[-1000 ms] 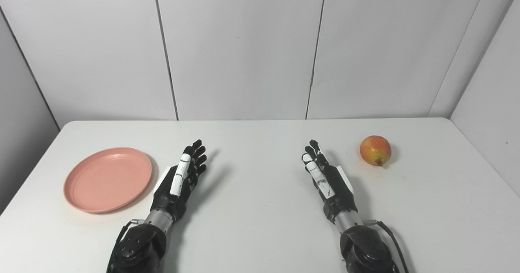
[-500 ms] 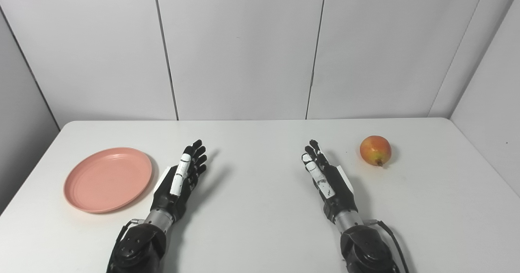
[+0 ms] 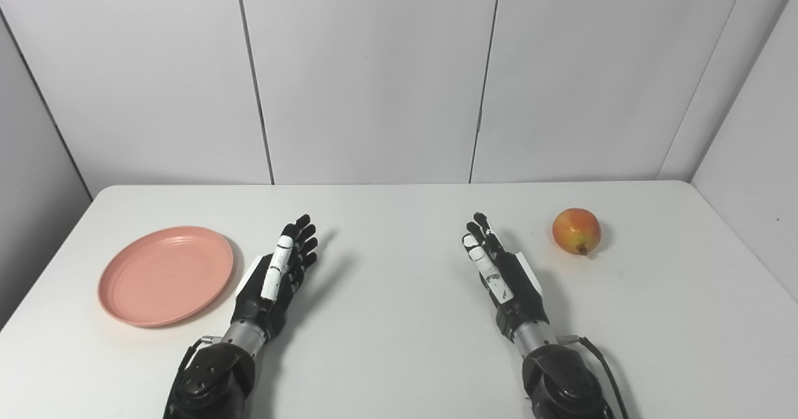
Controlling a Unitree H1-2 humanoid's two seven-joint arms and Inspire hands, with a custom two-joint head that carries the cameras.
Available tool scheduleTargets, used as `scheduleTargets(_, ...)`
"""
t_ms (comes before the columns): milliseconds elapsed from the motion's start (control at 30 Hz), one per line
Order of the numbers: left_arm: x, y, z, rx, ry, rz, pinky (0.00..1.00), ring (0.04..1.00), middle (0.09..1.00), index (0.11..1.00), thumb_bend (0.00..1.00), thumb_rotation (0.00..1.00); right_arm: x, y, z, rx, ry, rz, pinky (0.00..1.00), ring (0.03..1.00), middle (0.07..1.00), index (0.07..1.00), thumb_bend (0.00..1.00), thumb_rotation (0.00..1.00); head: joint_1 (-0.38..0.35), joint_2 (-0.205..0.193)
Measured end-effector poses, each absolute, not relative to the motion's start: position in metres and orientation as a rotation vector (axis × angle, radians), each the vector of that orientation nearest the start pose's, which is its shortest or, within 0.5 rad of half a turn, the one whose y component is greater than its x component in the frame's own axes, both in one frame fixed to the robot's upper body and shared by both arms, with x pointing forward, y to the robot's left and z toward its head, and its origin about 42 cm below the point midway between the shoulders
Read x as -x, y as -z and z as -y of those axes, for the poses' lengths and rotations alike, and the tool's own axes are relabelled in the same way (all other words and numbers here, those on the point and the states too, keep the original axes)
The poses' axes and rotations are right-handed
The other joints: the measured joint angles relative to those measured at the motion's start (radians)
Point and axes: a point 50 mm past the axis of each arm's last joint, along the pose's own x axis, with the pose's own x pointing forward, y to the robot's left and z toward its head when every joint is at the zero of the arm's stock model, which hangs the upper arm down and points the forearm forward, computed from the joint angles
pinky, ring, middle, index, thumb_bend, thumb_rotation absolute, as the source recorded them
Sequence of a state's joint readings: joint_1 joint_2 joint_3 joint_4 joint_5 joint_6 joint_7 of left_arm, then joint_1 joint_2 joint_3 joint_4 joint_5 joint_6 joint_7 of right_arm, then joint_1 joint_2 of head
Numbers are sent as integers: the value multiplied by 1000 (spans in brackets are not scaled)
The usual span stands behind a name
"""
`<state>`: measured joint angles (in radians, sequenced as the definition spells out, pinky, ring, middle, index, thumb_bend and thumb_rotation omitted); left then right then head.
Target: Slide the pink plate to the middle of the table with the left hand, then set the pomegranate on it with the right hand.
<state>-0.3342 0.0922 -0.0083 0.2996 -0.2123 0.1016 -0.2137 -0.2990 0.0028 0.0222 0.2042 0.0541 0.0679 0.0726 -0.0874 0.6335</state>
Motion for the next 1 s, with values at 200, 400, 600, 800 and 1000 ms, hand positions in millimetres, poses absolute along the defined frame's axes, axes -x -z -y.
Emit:
scheduleTargets(200, -389, -117, -206, 114, 288, -69, 999, 1000, 1000, 1000, 561, 1000, -377, -129, 173, -43, -174, 15, 992, 951, 971, 996, 664, 787, 2, 0)
scheduleTargets(400, -389, -117, -206, 113, 288, -70, 998, 1000, 1000, 1000, 564, 1000, -377, -129, 173, -42, -175, 15, 980, 949, 971, 996, 661, 787, 3, -2)
scheduleTargets(600, -389, -116, -206, 113, 288, -69, 1000, 1000, 1000, 1000, 551, 1000, -377, -129, 173, -43, -174, 15, 989, 951, 971, 995, 660, 780, 20, -6)
scheduleTargets(800, -389, -116, -205, 114, 290, -68, 993, 1000, 1000, 1000, 559, 1000, -377, -129, 176, -41, -172, 16, 976, 948, 971, 993, 659, 765, 46, -9)
scheduleTargets(1000, -389, -115, -204, 118, 286, -61, 987, 999, 1000, 1000, 565, 1000, -377, -129, 179, -42, -172, 17, 953, 939, 967, 988, 670, 759, 51, -15)
